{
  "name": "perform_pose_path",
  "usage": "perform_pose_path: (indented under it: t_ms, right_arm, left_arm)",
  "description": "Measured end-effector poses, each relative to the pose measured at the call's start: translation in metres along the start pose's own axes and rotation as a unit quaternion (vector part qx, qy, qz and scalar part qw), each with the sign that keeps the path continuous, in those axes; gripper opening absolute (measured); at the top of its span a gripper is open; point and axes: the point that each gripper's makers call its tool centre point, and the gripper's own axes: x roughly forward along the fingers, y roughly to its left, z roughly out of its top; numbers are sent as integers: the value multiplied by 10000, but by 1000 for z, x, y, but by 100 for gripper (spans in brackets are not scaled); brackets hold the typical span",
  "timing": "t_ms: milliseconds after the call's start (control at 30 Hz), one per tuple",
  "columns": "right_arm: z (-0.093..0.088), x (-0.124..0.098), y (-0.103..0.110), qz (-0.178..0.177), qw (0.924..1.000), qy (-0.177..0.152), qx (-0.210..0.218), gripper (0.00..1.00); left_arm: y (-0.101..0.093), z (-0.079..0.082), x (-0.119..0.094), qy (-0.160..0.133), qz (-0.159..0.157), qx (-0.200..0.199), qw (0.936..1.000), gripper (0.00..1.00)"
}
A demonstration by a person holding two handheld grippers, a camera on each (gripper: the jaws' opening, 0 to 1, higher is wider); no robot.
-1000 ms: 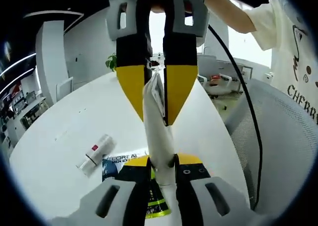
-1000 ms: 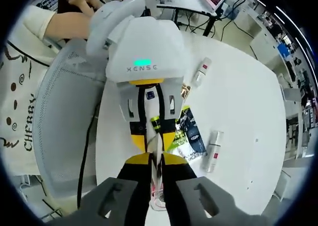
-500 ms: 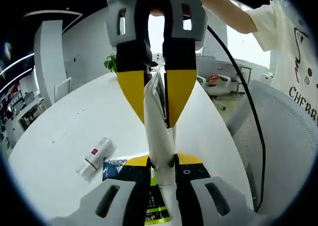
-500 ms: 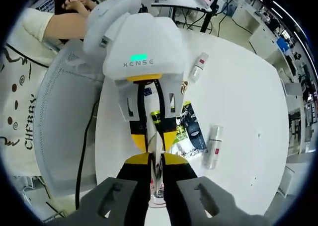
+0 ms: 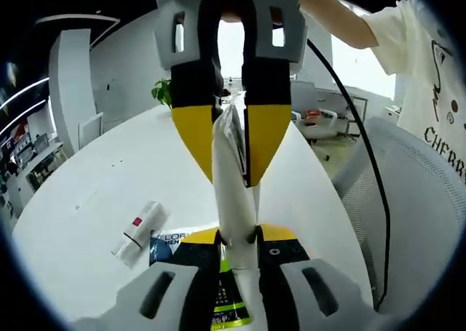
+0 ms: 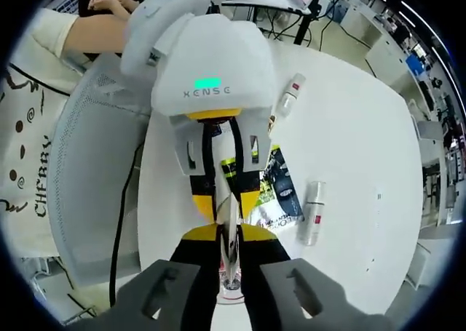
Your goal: Arrange the skincare products in the storage area until every visible bottle or jar stands upright without overlapping.
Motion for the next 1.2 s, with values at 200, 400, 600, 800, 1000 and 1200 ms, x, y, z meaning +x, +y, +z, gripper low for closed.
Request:
perform_pose_path:
  t_ms: [200, 400, 600, 800, 1000, 1200]
  right_arm:
    - [0, 1, 1, -8, 10000, -2, 1, 11]
    - [-1, -1, -5, -175, 9998, -7, 18, 19]
    - [1, -2, -7, -336, 9994, -50, -58, 33]
    - [-2, -3, -8, -440, 9990, -98, 10, 45]
    - [-7, -6, -5, -549, 9983, -190, 112, 54]
    - [-10, -7, -4, -636, 9973, -290, 228, 69]
  left_arm:
    - [0, 3, 0, -111, -1, -177, 9998, 17]
    - [3, 5, -1, -189, -27, -189, 9996, 20]
    - [2, 0, -7, -99, -2, -258, 9996, 25]
    - [2, 0, -18, -54, 155, -330, 9993, 29]
    - [-1, -7, -27, 67, 268, -380, 9989, 36]
    - [-4, -10, -38, 137, 354, -502, 9980, 41]
